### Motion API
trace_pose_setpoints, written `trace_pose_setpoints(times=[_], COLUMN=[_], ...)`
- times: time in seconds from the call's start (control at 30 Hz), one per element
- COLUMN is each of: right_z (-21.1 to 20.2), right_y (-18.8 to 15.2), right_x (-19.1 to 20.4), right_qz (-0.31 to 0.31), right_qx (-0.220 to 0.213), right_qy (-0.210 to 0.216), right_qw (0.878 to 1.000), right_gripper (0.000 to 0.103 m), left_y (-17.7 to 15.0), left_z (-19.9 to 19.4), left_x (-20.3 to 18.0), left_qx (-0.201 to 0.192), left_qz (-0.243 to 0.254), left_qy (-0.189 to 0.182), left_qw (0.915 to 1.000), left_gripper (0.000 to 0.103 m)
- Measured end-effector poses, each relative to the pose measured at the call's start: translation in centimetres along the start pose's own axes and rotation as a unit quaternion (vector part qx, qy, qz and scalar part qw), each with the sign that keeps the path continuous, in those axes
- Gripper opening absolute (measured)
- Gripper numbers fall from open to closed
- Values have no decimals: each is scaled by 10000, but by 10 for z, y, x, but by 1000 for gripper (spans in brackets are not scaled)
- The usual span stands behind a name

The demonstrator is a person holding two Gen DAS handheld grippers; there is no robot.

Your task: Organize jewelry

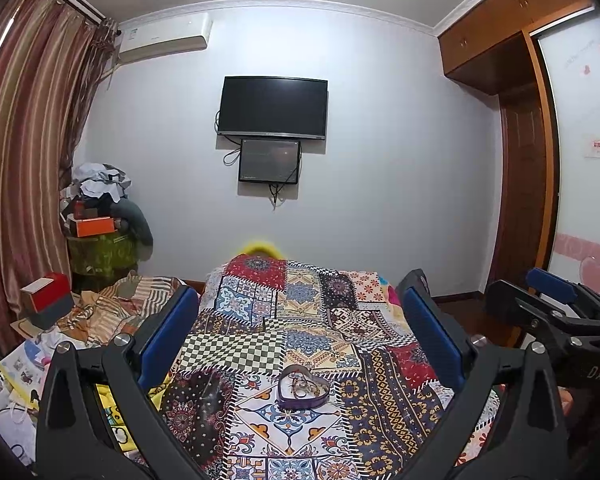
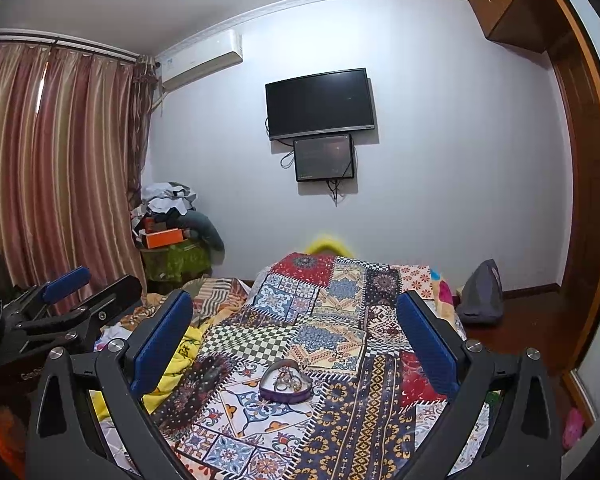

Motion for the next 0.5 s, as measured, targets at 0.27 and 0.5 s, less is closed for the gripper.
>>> trace_pose_setpoints(times=[0.27,0.5], right_z=[2,3], right_y=[-2,-4], right_x=[-3,-5], right_qz=[47,79], right_qx=[33,55], right_qy=[-11,-23], right_qw=[10000,10000], right_gripper=[101,101], left_y=[-4,-5], left_z=[3,7], left_x=[-2,0], left_qx=[32,64], left_qz=[3,-77], left_qy=[13,7], left_qw=[10000,9999], left_gripper=[102,102])
Point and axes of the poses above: each gripper's, at about its wrist camera, not at the fingertips, and z roughly the way its jaws point, x to its left, y to its top, the point moved 9 cm from there along z, roughly the way its jaws point, and after that the axes turned 3 degrees about -z, right-handed, at the moved point
